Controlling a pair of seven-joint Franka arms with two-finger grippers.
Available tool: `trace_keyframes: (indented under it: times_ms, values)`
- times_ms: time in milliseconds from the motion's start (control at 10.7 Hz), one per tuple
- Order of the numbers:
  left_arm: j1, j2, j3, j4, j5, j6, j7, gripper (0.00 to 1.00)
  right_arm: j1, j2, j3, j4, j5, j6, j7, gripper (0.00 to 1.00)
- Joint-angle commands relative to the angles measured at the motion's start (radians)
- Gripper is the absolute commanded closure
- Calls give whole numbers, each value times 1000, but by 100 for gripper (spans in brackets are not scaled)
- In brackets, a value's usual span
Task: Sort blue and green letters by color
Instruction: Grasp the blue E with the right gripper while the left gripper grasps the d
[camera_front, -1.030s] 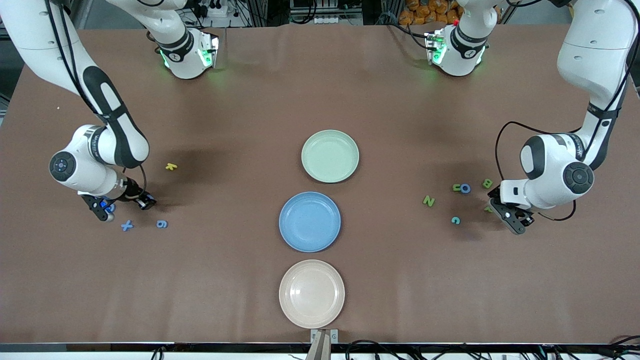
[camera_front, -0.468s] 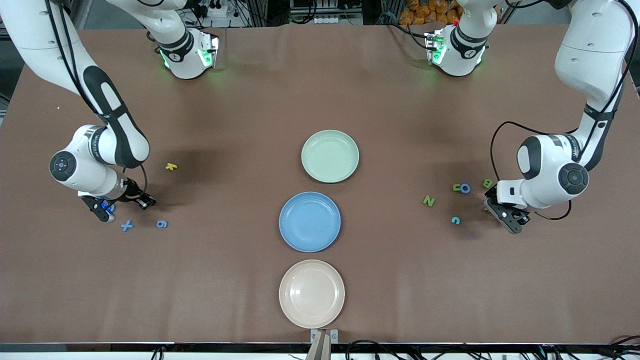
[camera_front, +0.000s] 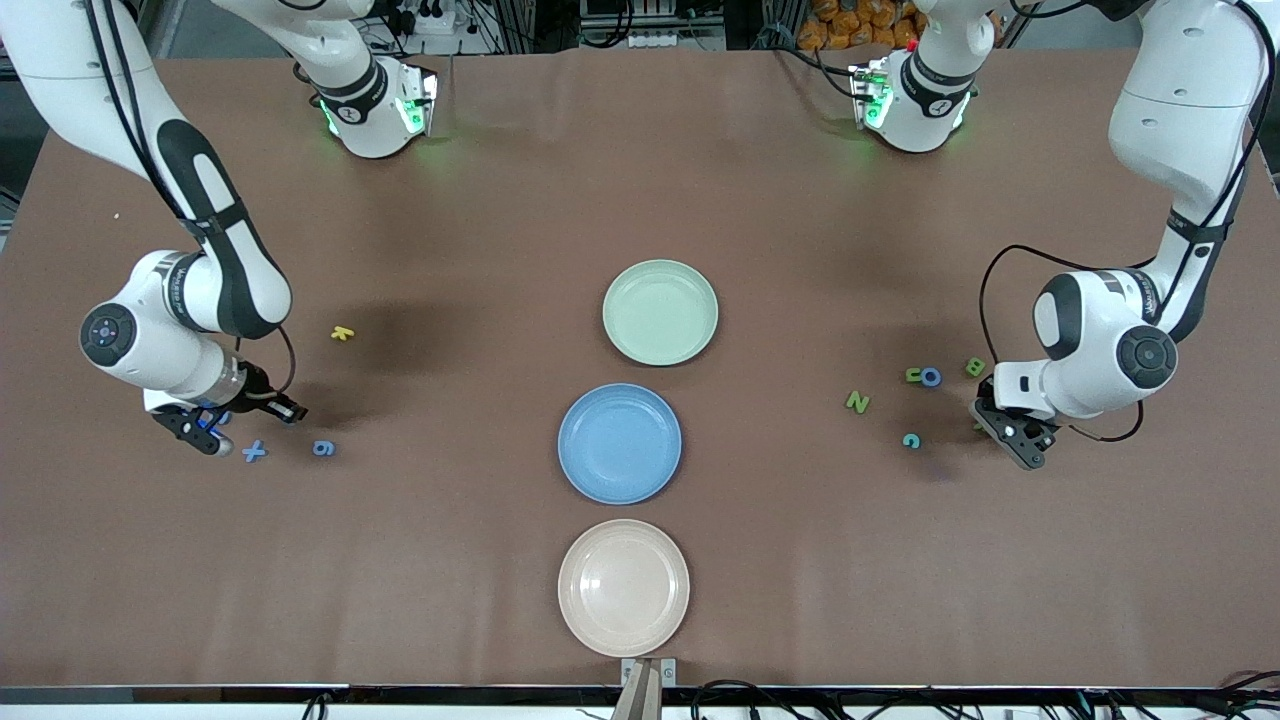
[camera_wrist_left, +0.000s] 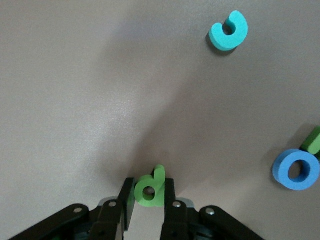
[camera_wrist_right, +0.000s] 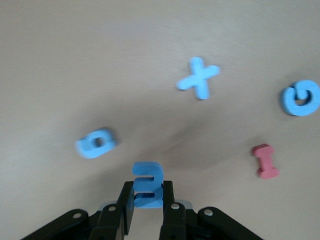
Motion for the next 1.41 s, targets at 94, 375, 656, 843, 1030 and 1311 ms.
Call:
trace_keyframes:
  times_ms: [94,375,656,843,1030,1311]
  values:
    - [-6,-7,-6,-2,4,9,2,100,90,-40,53,87,-4,-61,-12,100]
    - [-6,-67,-27,2,3,-44,-38,100,192,-32,74,151,-48,-103,-68,100]
    - [-6,-143,-99,7,3,-185,-258,100,301,4,85,231,-48,-98,-70,100]
    - [-3,-177,-159,7,3,-263,-474,100,387,63,85,338,-39,-92,-52,100]
    - [-4,-196,-213,7,3,-309,-657,100,442,135,85,427,-42,-87,-50,100]
    - [-6,-213,-311,12,15,-349,-910,100,522,254,85,538,-44,38,-50,100]
